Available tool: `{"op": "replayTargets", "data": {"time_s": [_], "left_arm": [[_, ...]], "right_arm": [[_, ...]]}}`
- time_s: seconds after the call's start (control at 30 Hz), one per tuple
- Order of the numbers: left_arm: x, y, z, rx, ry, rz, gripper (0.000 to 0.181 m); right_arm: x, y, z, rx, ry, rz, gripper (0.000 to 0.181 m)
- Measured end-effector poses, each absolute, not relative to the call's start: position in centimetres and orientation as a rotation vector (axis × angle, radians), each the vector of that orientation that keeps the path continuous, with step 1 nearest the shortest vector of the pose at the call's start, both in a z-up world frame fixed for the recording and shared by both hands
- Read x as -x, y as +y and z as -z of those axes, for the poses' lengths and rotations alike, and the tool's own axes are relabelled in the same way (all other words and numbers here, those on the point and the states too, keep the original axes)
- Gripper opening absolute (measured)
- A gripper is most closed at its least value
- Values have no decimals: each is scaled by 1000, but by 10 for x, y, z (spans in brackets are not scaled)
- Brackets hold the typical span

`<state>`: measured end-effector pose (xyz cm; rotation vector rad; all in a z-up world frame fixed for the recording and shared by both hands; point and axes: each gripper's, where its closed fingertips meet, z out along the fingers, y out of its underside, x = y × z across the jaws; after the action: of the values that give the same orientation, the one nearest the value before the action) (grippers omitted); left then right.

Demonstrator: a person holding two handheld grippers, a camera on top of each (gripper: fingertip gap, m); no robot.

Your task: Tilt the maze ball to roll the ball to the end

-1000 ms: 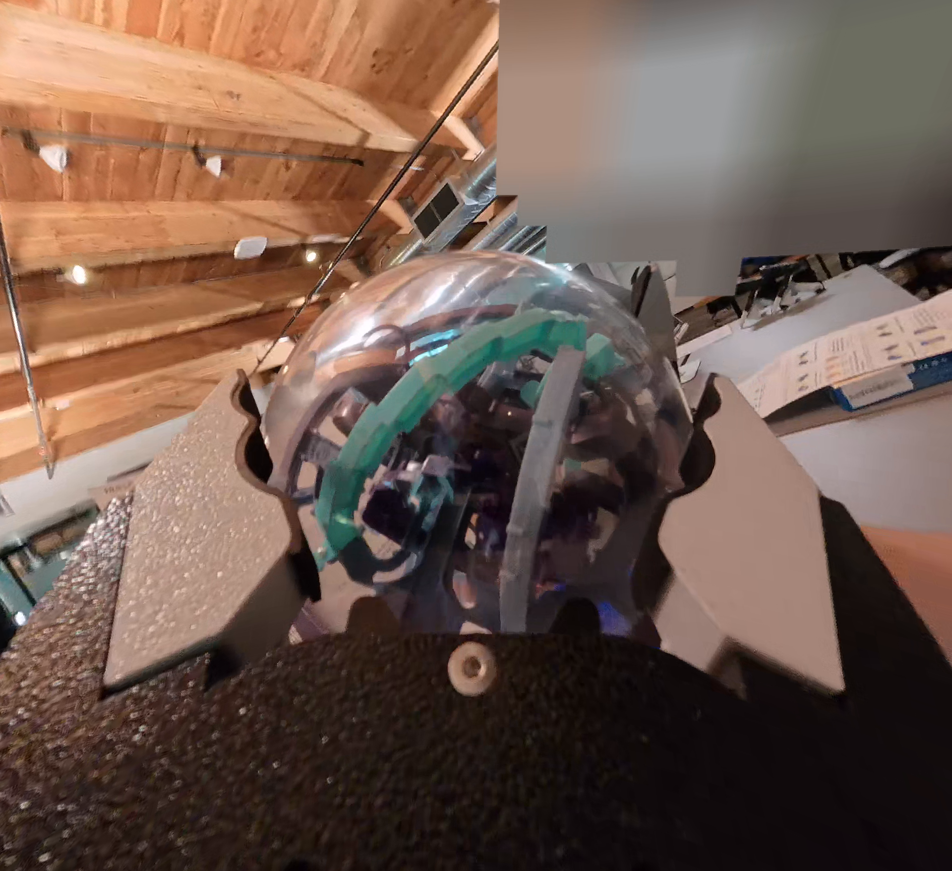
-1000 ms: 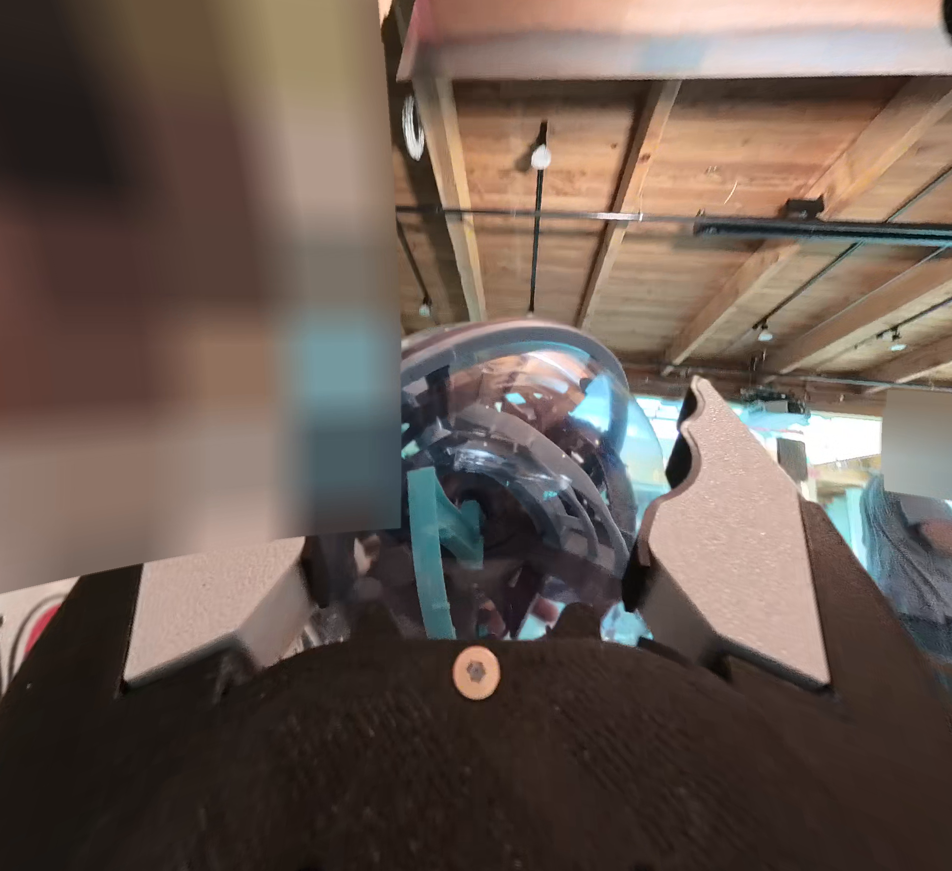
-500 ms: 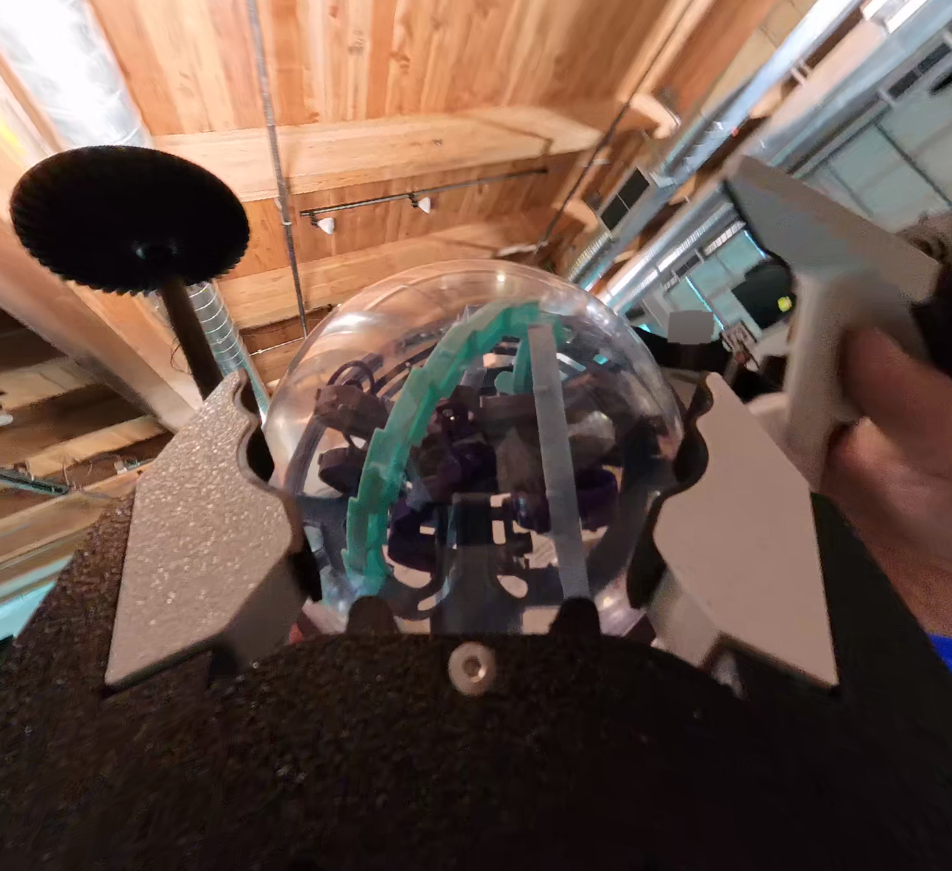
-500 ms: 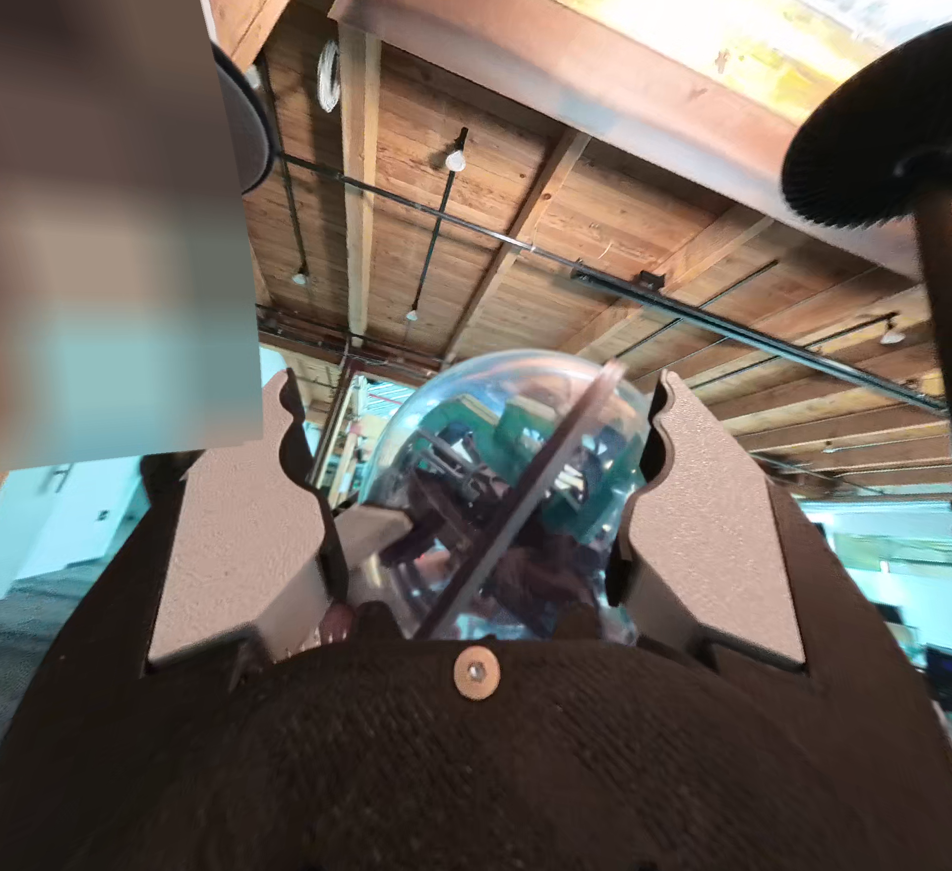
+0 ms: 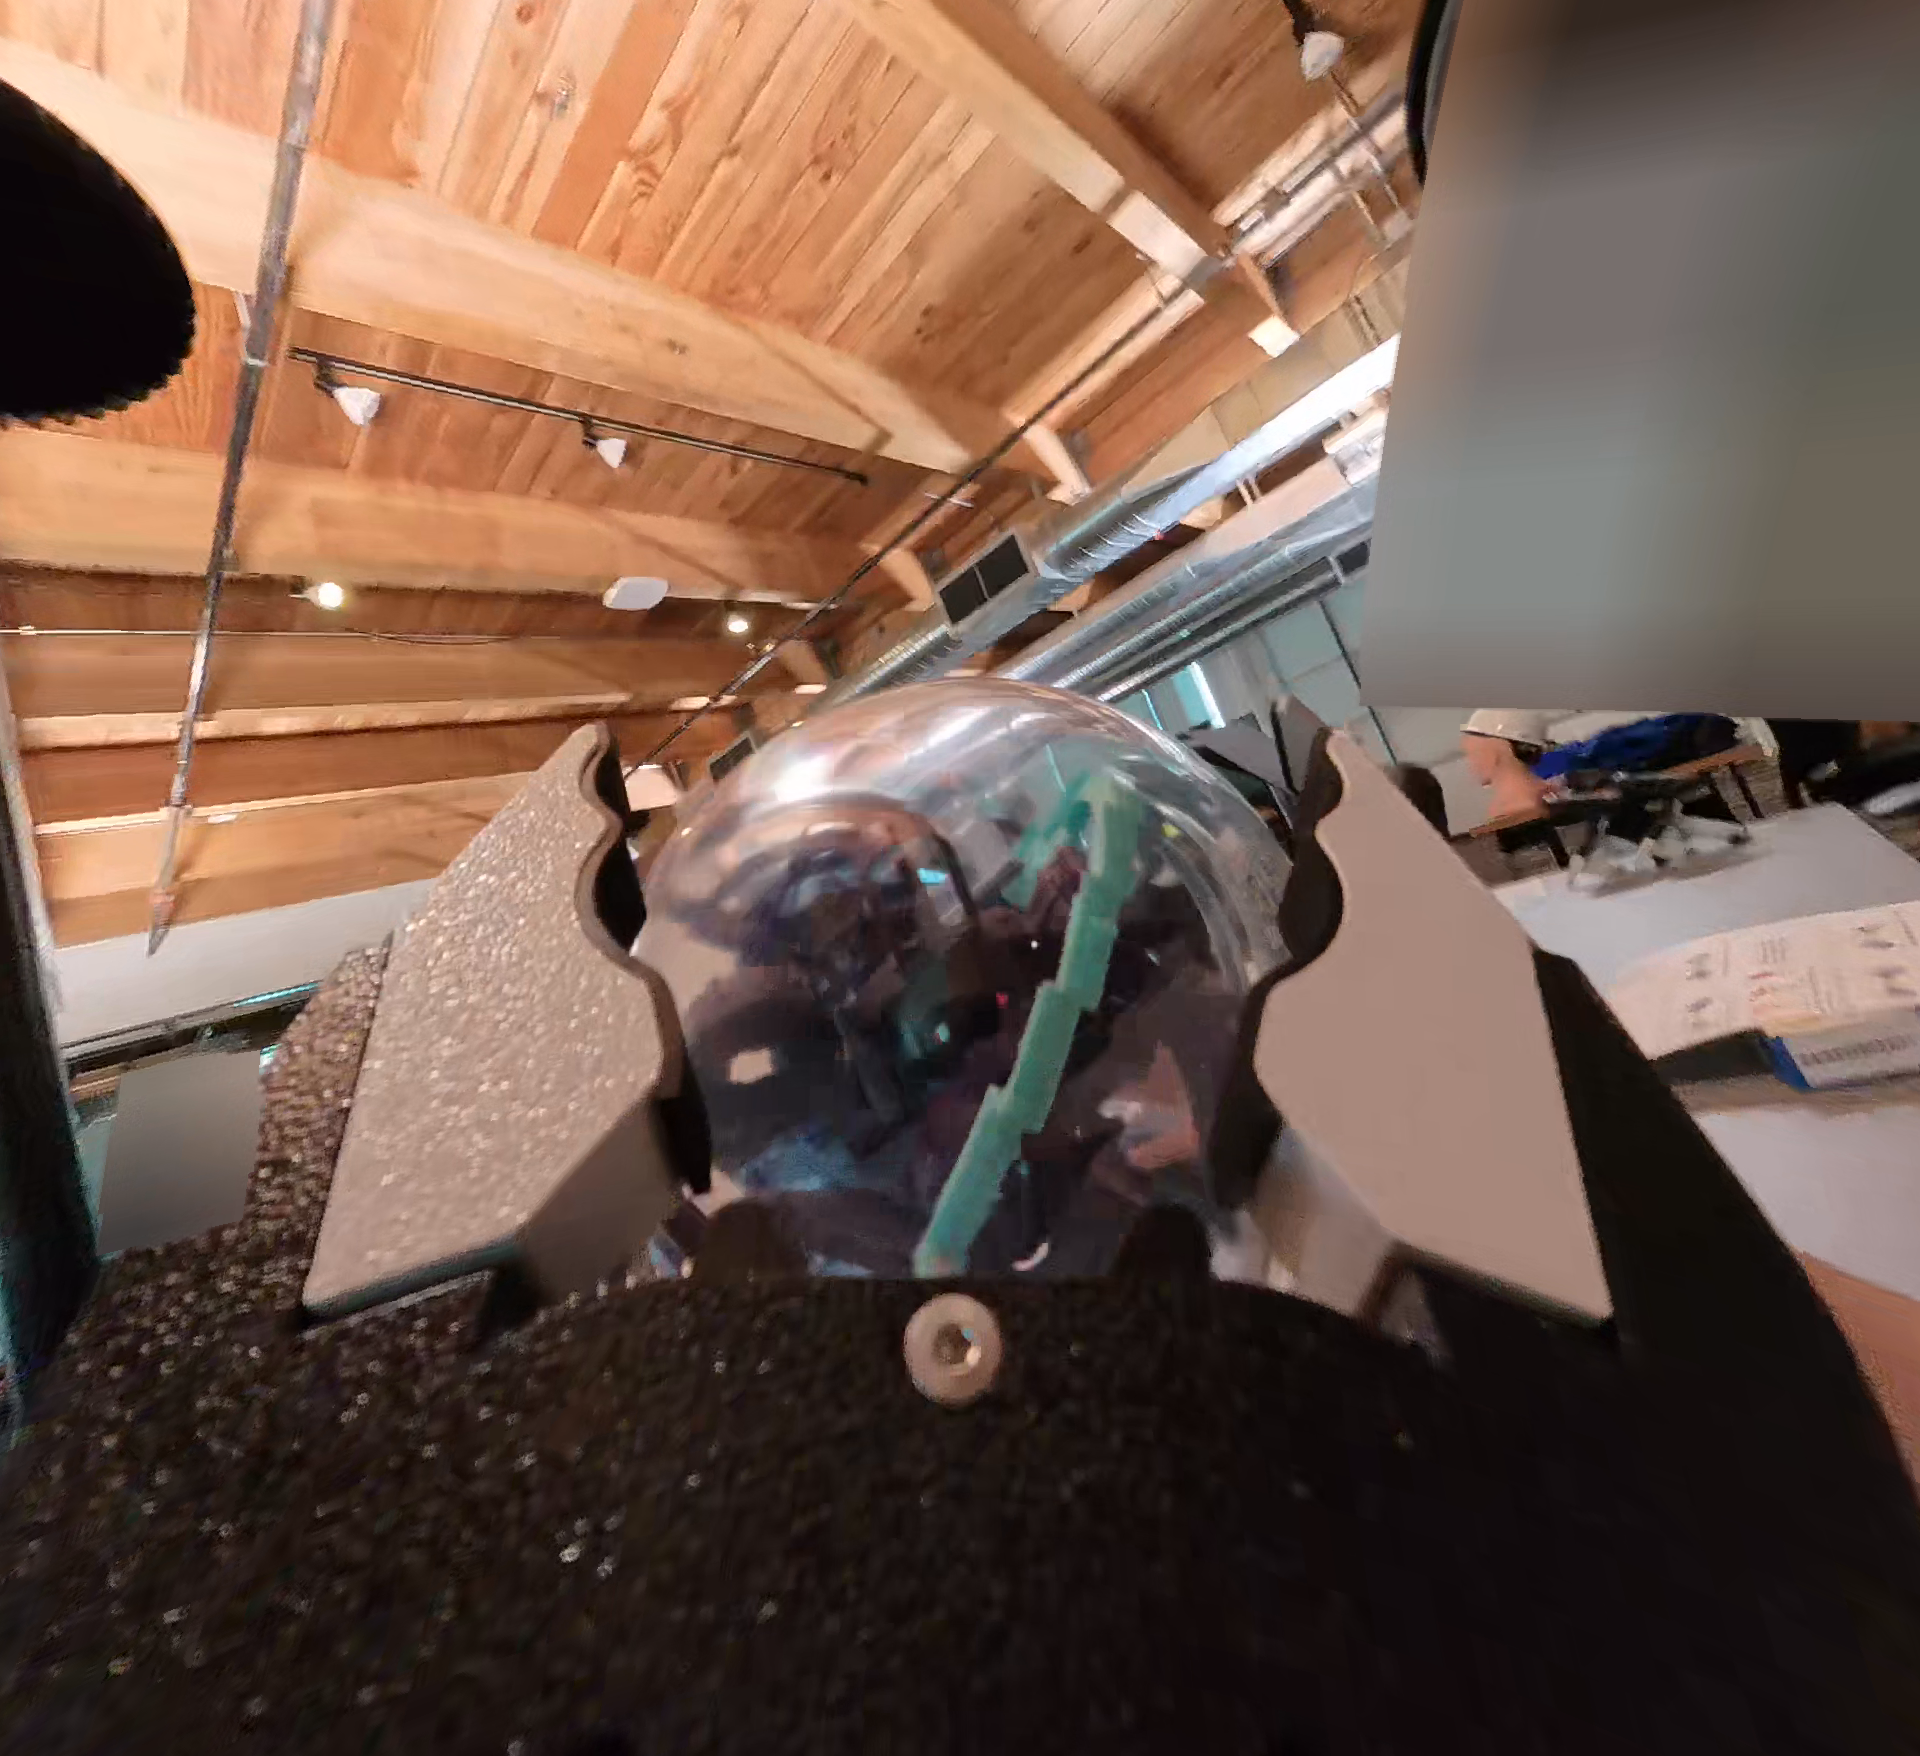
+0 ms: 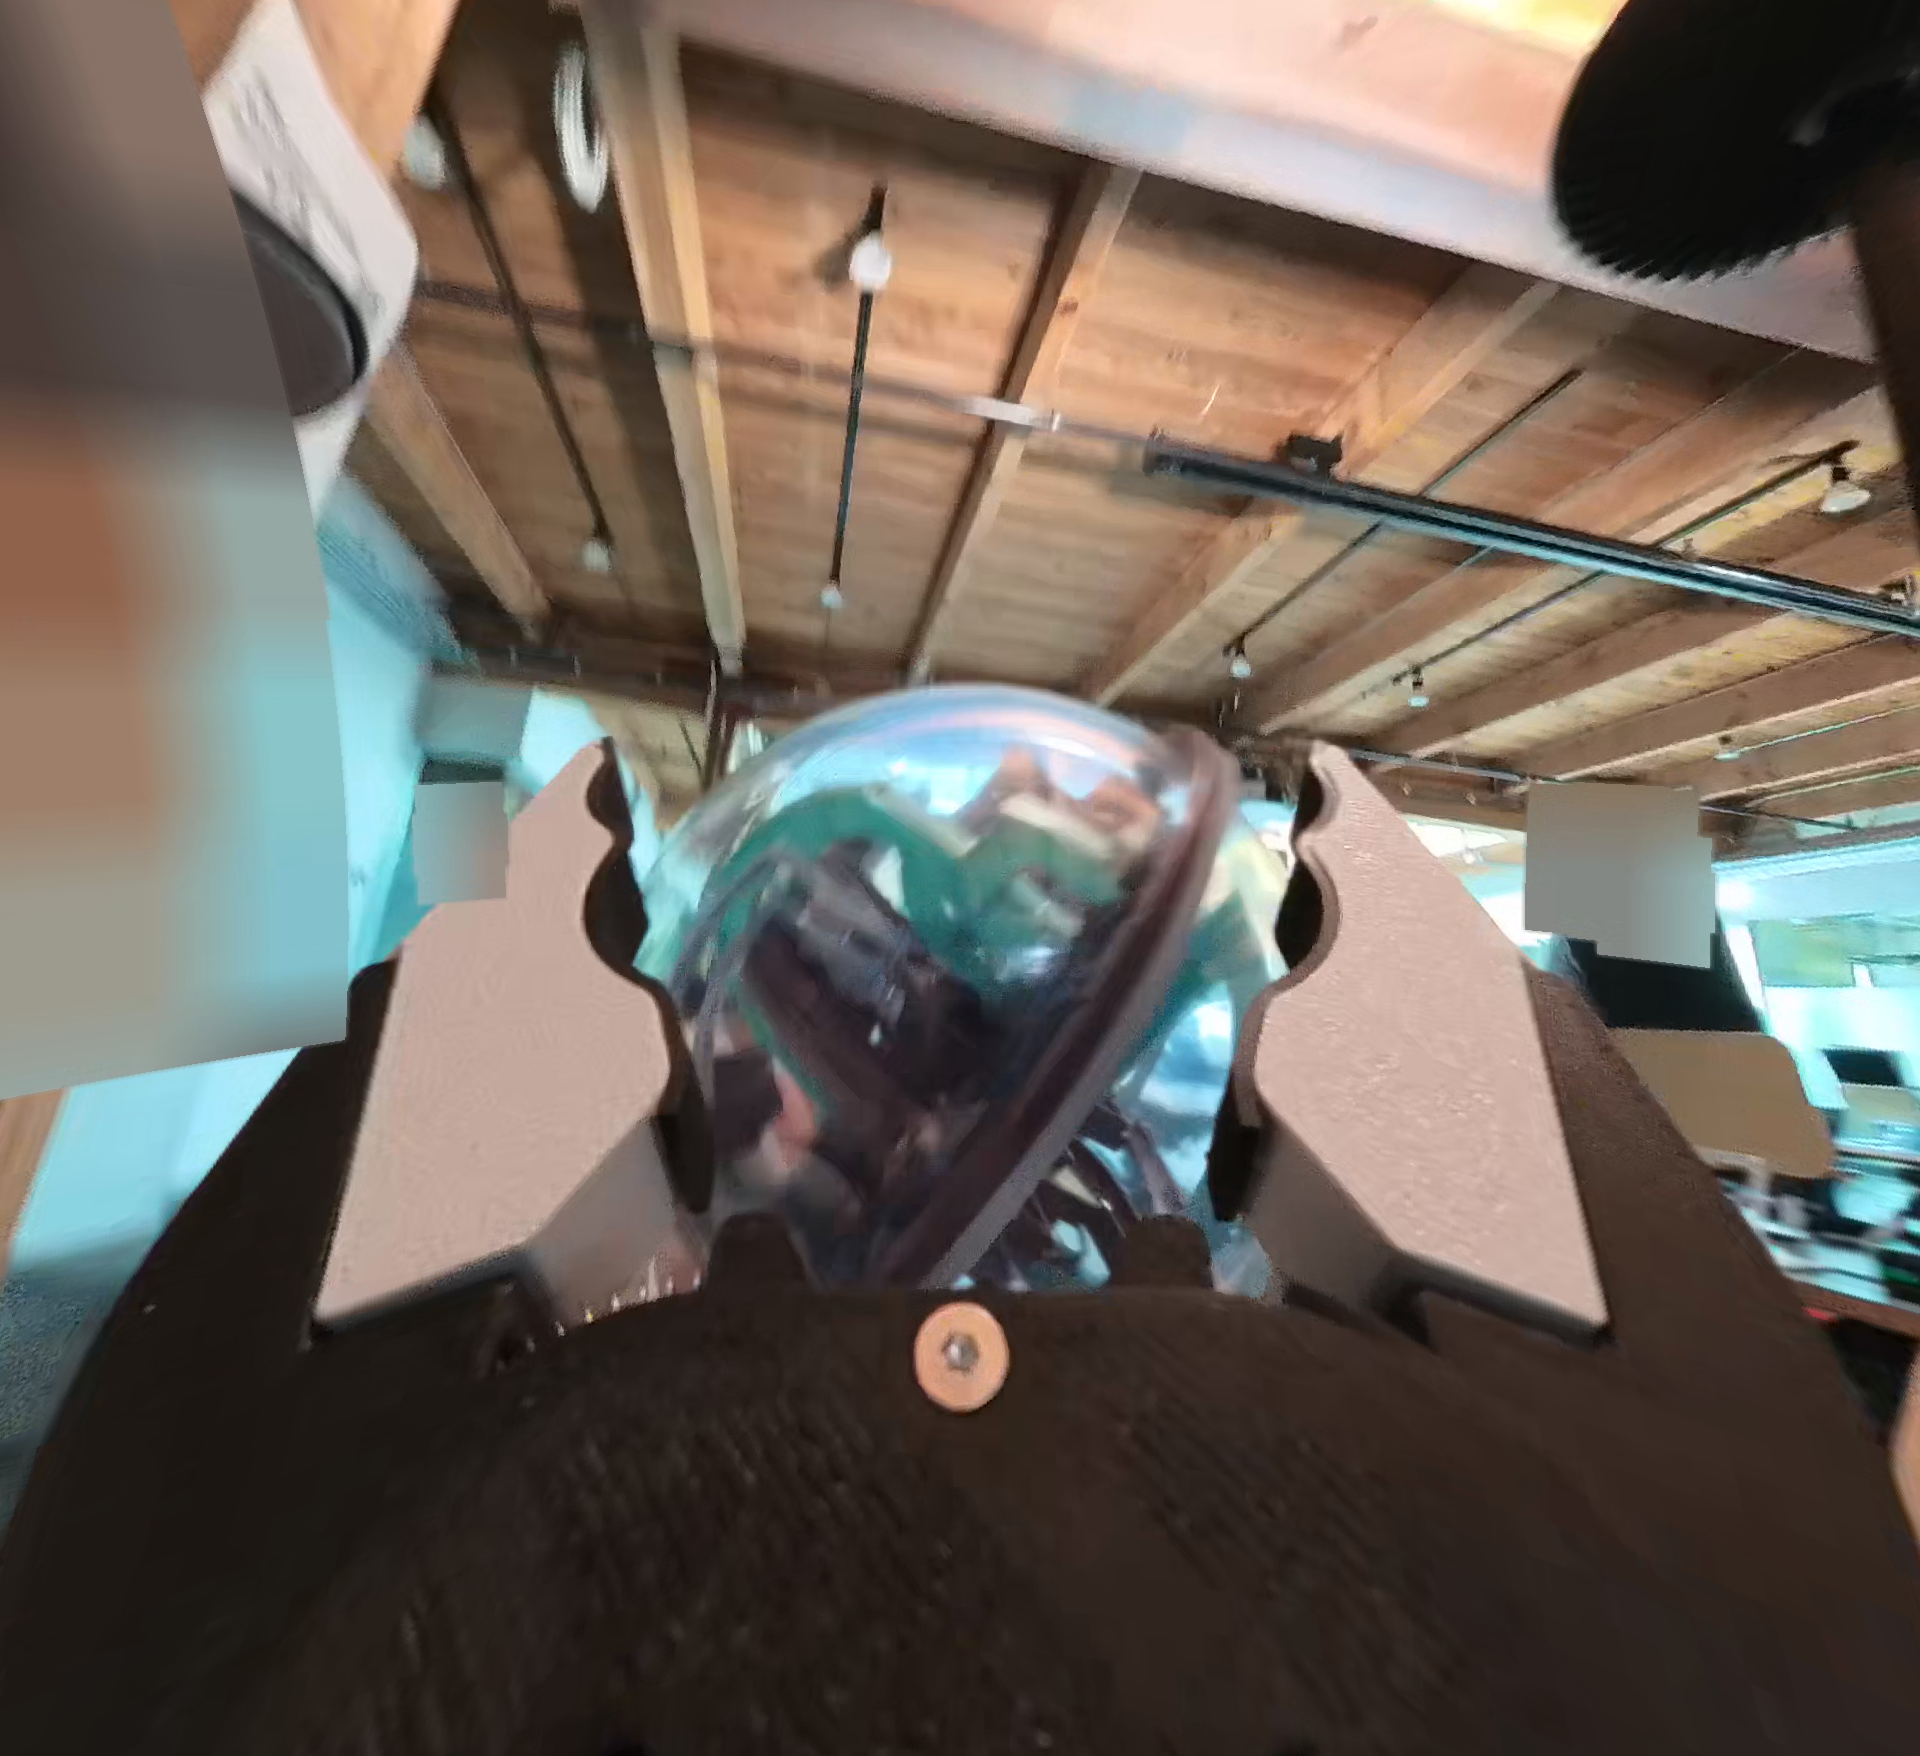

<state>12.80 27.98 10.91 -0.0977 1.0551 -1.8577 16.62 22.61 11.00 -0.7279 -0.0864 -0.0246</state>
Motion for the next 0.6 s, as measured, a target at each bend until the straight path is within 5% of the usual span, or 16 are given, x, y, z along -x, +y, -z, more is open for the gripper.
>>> {"op": "replayTargets", "data": {"time_s": [0.2, 0.33, 0.6], "left_arm": [[-132, 277, -103, 67, 1089, 1897, 139], [-125, 290, -113, 77, 1011, 2041, 120], [-120, 287, -115, 17, 957, 2010, 128]], "right_arm": [[-153, 238, -104, 765, -191, 141, 136], [-156, 227, -112, 698, -158, 93, 130], [-146, 222, -117, 612, -215, 173, 133]]}}
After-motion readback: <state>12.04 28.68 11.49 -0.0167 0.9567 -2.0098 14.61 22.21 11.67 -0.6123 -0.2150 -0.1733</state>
